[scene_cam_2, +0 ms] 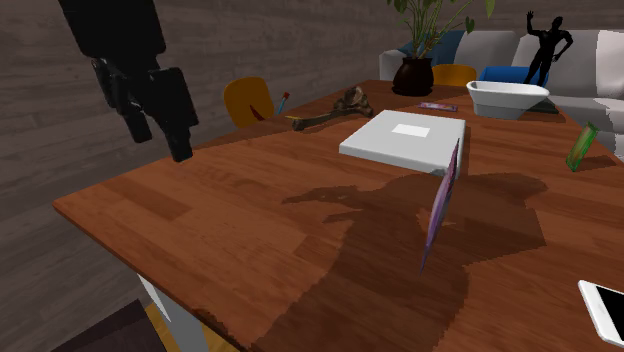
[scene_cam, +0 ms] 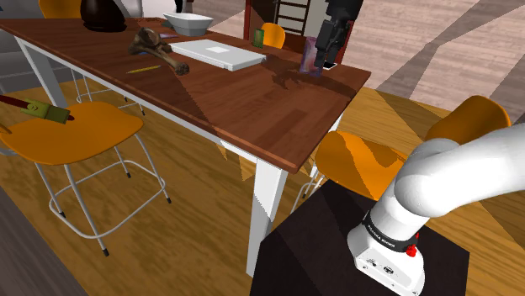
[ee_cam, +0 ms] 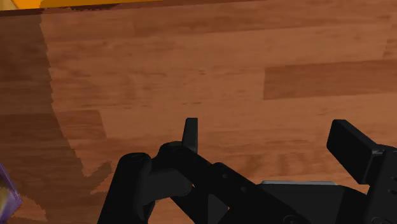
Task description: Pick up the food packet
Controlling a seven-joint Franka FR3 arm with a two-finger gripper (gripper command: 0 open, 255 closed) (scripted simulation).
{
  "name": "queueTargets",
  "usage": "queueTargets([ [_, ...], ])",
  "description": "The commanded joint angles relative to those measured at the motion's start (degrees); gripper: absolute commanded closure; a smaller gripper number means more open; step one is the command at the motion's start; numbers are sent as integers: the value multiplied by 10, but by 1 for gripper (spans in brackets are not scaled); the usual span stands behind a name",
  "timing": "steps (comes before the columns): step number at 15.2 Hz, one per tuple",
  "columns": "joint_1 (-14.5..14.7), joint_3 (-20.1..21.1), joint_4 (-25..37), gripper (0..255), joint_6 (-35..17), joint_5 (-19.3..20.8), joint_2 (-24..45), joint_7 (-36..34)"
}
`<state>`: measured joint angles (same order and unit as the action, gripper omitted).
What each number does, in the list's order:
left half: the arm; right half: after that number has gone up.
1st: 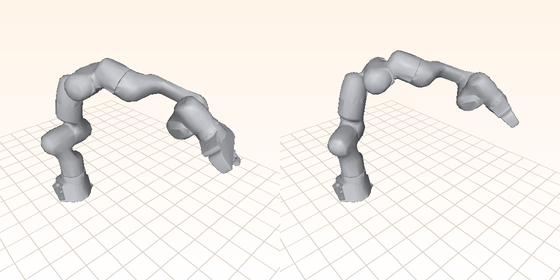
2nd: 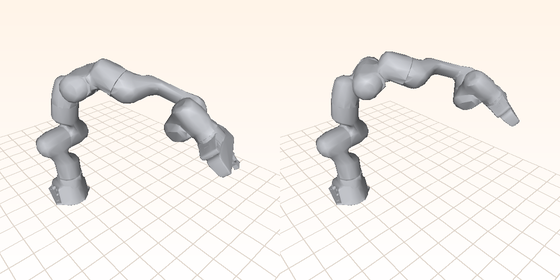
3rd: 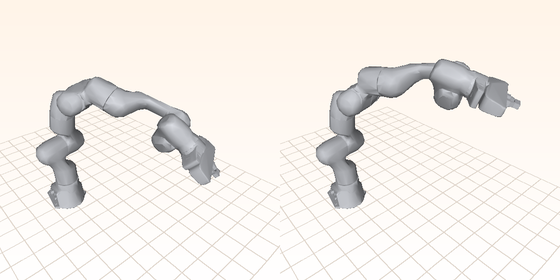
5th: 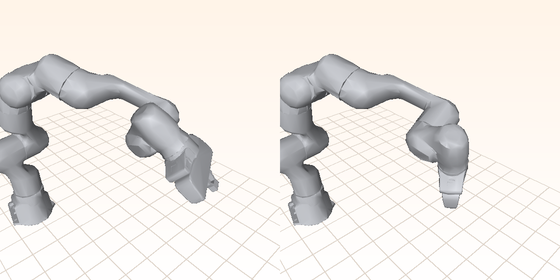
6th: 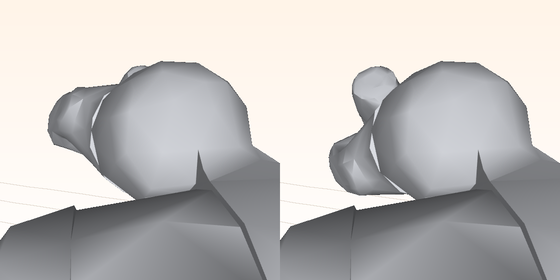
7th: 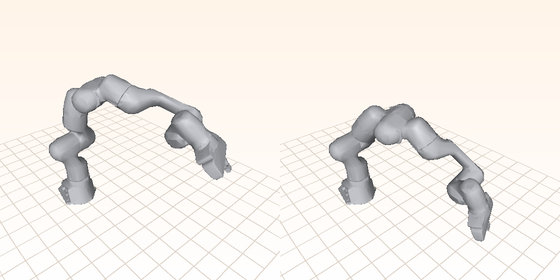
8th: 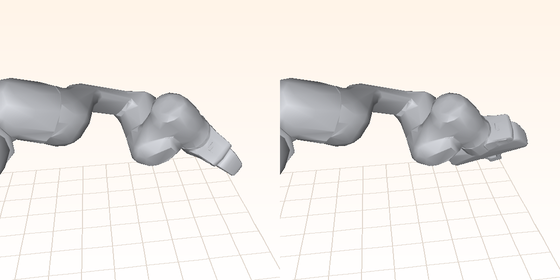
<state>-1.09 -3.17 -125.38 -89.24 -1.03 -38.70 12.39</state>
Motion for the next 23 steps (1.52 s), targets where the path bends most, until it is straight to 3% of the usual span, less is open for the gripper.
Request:
queueTargets([
  [1, -5, -19, 23, 0, -6, 11, 31, 23],
  [13, -28, -129, 223, 0, -5, 33, 236, 169],
  [18, -45, -171, 343, 0, 14, 11, 343, 235],
  [23, -81, -205, 502, 0, 56, -33, 472, 302],
])
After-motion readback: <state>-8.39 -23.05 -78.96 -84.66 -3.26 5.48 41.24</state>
